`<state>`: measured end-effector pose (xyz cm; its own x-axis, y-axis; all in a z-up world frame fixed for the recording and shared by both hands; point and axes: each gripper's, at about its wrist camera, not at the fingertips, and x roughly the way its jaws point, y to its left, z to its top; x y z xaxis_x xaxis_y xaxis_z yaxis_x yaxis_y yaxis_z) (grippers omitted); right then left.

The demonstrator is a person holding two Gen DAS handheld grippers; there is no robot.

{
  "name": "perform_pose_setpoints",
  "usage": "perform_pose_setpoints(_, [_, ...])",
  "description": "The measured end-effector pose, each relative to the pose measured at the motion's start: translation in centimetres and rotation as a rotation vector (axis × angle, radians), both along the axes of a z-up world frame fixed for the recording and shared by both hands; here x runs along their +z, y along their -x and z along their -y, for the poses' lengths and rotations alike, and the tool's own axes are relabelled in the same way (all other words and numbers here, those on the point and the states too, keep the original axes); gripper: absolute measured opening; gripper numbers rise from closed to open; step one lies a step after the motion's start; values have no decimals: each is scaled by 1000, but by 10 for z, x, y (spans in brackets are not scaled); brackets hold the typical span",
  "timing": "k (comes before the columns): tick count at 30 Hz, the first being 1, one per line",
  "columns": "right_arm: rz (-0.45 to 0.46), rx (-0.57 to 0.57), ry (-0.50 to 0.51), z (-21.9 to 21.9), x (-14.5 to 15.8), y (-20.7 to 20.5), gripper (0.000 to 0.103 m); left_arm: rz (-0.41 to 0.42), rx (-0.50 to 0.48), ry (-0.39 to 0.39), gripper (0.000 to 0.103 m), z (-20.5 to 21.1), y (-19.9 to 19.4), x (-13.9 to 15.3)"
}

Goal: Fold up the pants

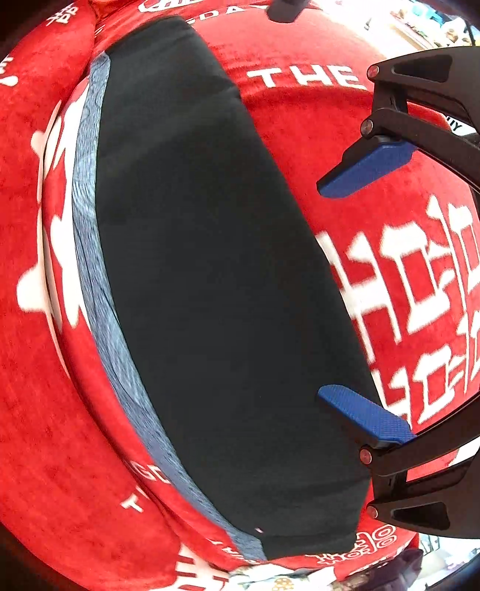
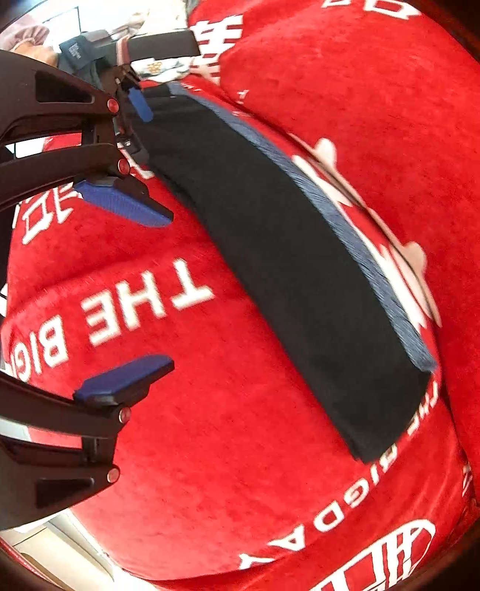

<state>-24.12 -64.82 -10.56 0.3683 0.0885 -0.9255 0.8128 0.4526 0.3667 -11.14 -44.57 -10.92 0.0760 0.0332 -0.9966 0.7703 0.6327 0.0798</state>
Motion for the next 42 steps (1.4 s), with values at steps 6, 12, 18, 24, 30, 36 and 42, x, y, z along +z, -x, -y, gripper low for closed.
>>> perform_pose_setpoints(6, [42,-57,34,37,1,13,75,6,-37,7,102,36,18,-2])
perform_pose_setpoints(12, [134,-151,51,79,1,26,75,23,-47,49,102,76,25,4])
perform_pose_setpoints(18, [213,-332,-35,125,-26,44,60,39,-38,89,102,114,21,4])
perform_pose_setpoints(24, [248,-402,-111,141,-50,45,6,47,-25,72,102,119,23,-16])
perform_pose_setpoints(30, [181,-291,-35,140,-44,30,11,44,-19,79,103,119,22,-20])
perform_pose_setpoints(36, [222,-307,-88,133,-49,44,43,45,-25,80,103,118,22,-22])
perform_pose_setpoints(42, [287,-283,-137,118,-54,56,43,36,-18,84,103,115,20,-20])
